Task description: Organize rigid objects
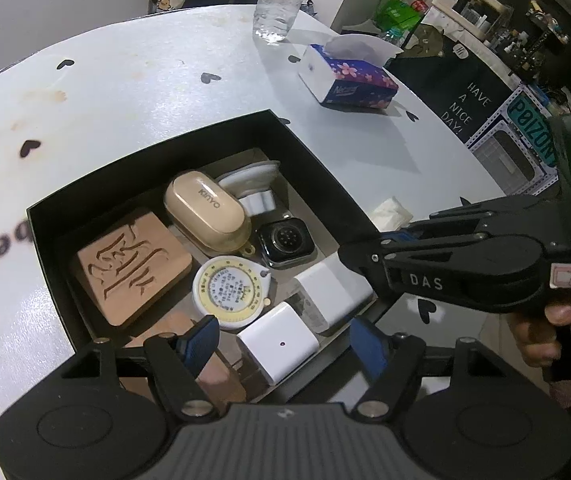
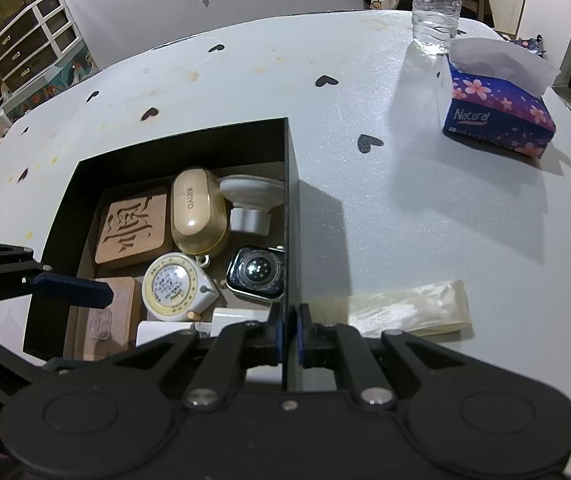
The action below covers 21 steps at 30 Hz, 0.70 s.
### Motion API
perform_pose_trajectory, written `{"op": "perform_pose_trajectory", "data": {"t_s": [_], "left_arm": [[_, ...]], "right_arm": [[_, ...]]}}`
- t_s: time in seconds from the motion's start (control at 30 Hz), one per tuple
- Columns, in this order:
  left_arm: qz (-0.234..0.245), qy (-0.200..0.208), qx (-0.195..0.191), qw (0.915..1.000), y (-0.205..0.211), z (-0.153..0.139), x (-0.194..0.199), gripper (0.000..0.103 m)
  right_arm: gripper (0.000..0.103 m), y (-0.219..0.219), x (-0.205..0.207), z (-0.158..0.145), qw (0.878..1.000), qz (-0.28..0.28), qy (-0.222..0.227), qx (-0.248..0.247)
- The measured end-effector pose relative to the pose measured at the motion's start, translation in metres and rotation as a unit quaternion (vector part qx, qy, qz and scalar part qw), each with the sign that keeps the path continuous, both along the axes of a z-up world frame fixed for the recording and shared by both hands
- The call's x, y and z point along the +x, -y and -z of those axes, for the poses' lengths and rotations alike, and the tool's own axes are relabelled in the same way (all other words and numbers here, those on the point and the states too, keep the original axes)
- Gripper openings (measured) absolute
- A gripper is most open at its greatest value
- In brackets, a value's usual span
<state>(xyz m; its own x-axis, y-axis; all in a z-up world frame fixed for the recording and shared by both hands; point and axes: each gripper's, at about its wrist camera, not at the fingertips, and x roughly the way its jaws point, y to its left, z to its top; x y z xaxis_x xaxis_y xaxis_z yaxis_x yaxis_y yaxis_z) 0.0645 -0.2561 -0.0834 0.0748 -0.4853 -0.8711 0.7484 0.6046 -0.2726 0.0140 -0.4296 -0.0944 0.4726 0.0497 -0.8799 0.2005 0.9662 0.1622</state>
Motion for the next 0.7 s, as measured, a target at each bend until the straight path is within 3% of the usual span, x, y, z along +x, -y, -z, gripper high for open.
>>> {"op": "perform_pose_trajectory", "data": {"t_s": [0.4, 0.7], "left_arm": [[-0.011, 0.017, -0.013, 0.9997, -0.006, -0.021, -0.004, 0.073], [-0.051, 0.049, -0.026, 0.9971, -0.020, -0.048, -0.006, 0.073]], "right_arm": [[0.007, 0.000, 0.000, 0.000, 1.000, 0.000, 0.000, 0.000], [0.007, -0.002, 0.000, 0.000, 1.000, -0.004, 0.000, 0.000]]}}
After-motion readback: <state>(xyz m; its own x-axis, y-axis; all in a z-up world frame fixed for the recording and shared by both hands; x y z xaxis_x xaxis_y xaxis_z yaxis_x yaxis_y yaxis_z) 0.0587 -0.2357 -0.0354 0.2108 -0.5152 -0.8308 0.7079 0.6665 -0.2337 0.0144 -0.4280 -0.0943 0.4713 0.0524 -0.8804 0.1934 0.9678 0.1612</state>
